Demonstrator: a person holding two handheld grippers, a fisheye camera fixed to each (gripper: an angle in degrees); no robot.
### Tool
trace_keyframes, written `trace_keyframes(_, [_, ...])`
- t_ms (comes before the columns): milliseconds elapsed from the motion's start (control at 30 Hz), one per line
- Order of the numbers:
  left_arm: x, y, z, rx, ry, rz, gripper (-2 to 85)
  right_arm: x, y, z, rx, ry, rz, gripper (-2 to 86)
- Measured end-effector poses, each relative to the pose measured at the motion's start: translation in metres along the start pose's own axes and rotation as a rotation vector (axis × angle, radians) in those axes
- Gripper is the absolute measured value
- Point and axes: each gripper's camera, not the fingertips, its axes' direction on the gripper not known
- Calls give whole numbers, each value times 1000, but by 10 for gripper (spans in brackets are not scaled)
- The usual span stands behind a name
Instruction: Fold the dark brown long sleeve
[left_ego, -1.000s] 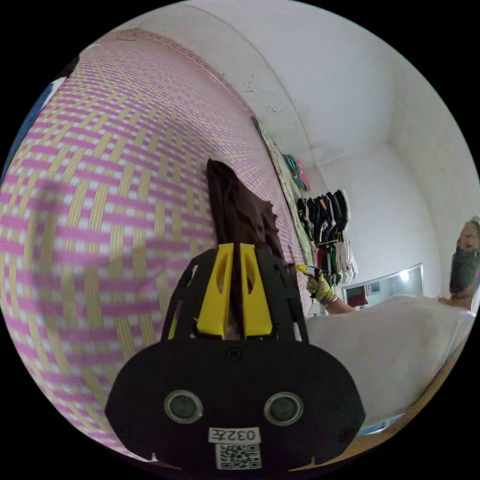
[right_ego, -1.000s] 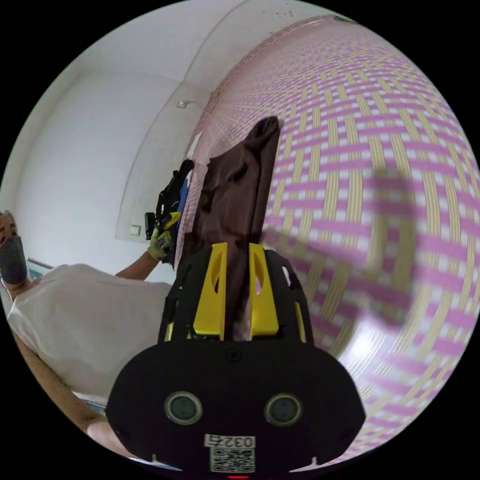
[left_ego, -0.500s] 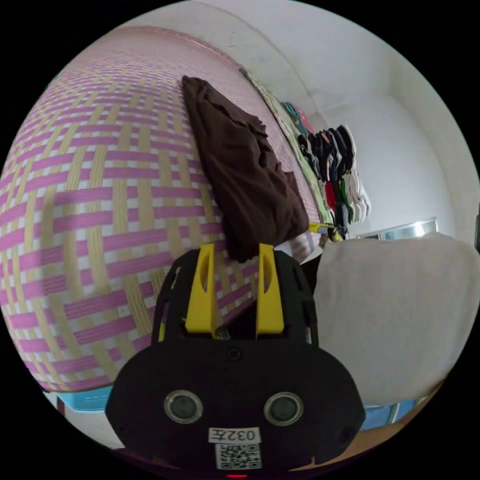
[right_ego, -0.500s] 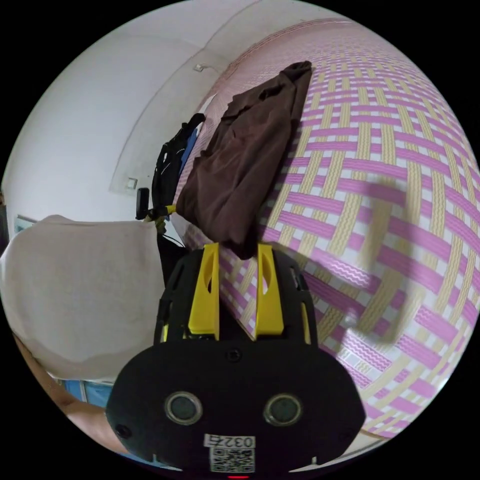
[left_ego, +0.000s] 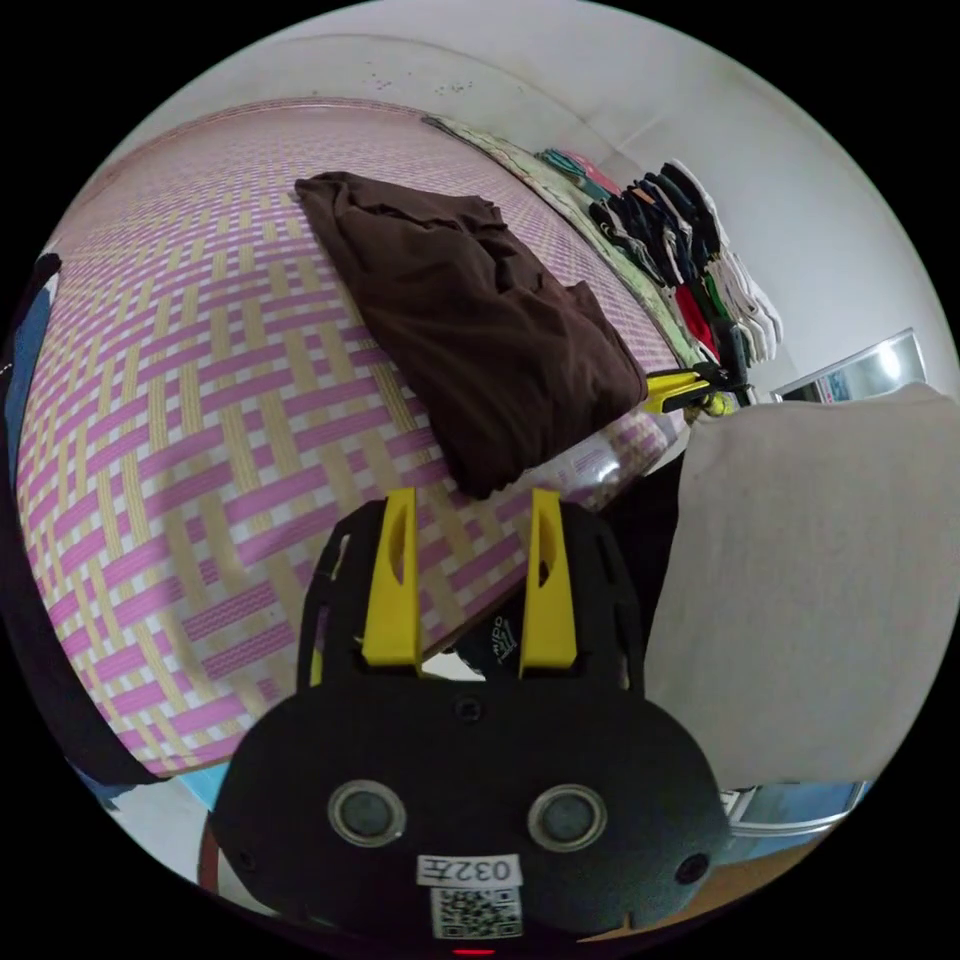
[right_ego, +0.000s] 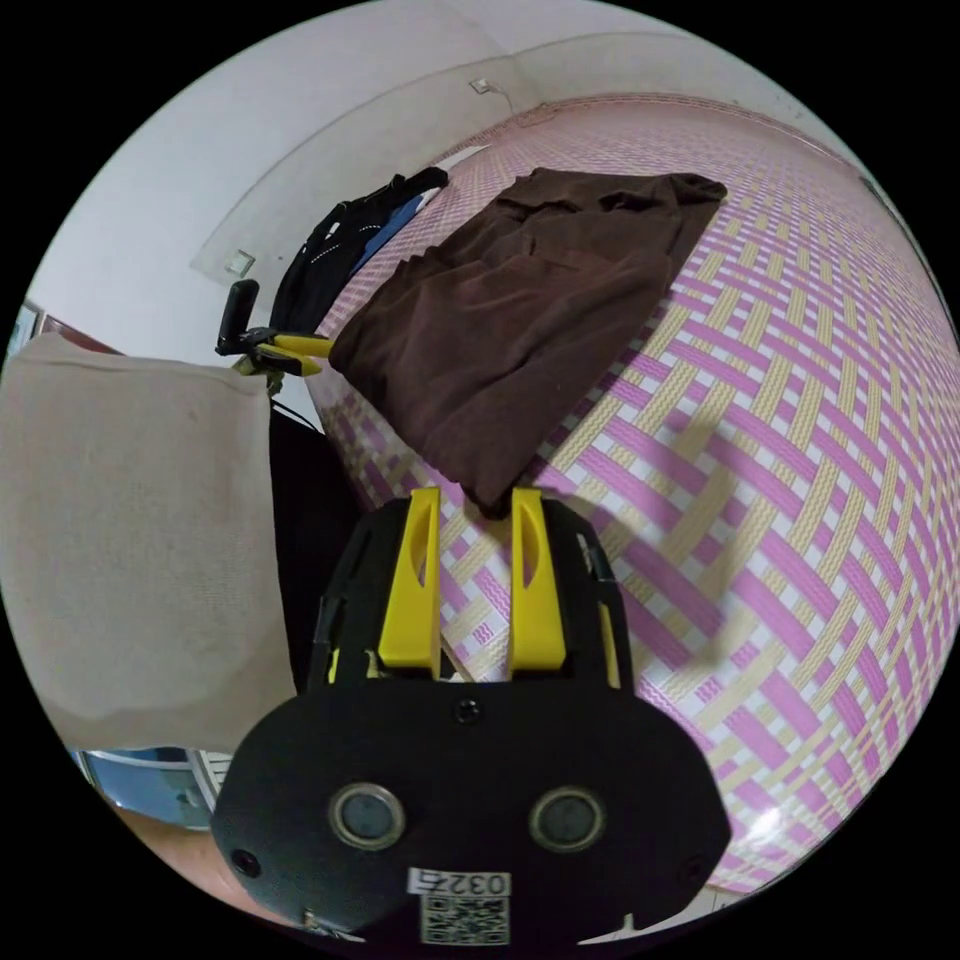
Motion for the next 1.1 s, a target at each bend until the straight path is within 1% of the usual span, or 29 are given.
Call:
trace_keyframes(100, [17,-5,5,-27,-21,37,116,-3,4,1,9,16,-4,99])
trace_keyframes(167, [27,-10,11,-45,-66,62,110,-5,6,2,13,30,-16,95])
trace_keyframes(333, [46,-22,21,-38,-152,115,79,-16,12,5,15,122,-84,83])
trace_keyframes(433, [49,-21,23,-31,-191,158,66,-14,14,4,16,142,-90,75])
trace_keyframes(567, [41,-26,22,-51,-195,165,57,-8,13,0,2,154,-61,65])
trace_keyframes(700, [22,-36,12,-66,-126,142,45,5,7,-6,-49,131,28,51])
trace_keyframes(767, [12,-39,2,-51,-89,126,47,11,7,-13,-45,106,44,48])
trace_keyframes(900, [-11,-45,-35,-9,64,111,49,19,14,-47,10,2,63,43])
trace_keyframes(1100, [-45,-51,-74,-52,315,85,49,22,24,-109,28,-164,91,40])
